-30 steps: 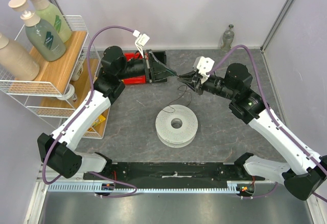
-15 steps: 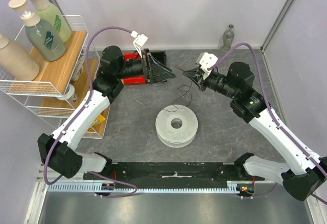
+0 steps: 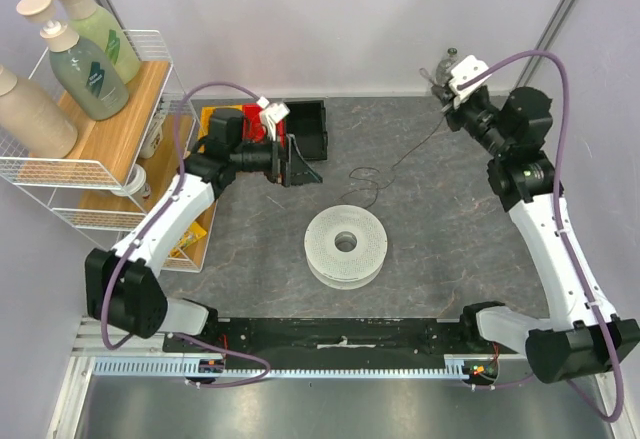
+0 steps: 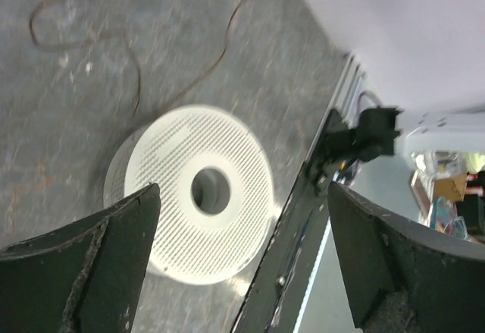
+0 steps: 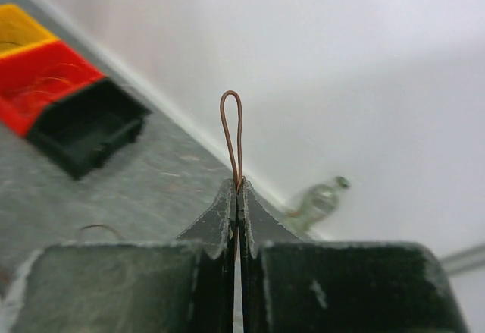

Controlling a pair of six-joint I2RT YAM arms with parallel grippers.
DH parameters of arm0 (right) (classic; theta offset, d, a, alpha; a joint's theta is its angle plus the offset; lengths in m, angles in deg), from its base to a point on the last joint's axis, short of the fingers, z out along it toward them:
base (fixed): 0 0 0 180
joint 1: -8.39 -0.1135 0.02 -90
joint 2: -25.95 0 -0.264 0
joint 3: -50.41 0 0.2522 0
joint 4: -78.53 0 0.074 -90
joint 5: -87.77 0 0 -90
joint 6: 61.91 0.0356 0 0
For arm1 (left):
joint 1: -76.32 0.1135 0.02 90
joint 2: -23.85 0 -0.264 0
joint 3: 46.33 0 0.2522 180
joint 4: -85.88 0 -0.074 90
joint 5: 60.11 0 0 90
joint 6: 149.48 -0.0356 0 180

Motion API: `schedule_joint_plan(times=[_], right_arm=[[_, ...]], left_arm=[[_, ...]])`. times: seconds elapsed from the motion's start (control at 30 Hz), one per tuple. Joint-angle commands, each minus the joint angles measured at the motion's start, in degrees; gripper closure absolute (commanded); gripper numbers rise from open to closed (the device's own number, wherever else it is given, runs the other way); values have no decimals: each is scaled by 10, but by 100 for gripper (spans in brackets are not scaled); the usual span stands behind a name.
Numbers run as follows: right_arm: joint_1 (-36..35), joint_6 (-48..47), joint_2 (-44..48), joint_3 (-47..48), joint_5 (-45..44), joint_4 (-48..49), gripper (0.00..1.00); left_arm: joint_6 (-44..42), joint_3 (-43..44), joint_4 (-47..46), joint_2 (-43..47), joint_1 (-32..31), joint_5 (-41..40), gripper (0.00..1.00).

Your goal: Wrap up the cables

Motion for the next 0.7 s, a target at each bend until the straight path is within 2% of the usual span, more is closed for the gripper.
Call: schedule_joint_plan(times=[0.0, 0.23, 0.47, 0.57, 0.67], right_arm=[[54, -46, -24, 42, -1, 31, 100], [123, -84, -42, 45, 24, 24, 100], [148, -3, -16, -19, 187, -41, 100], [148, 25, -6, -42, 216, -55, 100], [148, 57, -8, -47, 209, -68, 100]], left_arm=[[-130, -17, 83, -48, -32, -33, 3], [-152, -31, 87, -109, -55, -82, 2], [-151, -73, 29, -155, -54, -81, 1], [-158, -76, 28, -170, -55, -73, 2], [-148, -78, 26, -191, -56, -55, 9]])
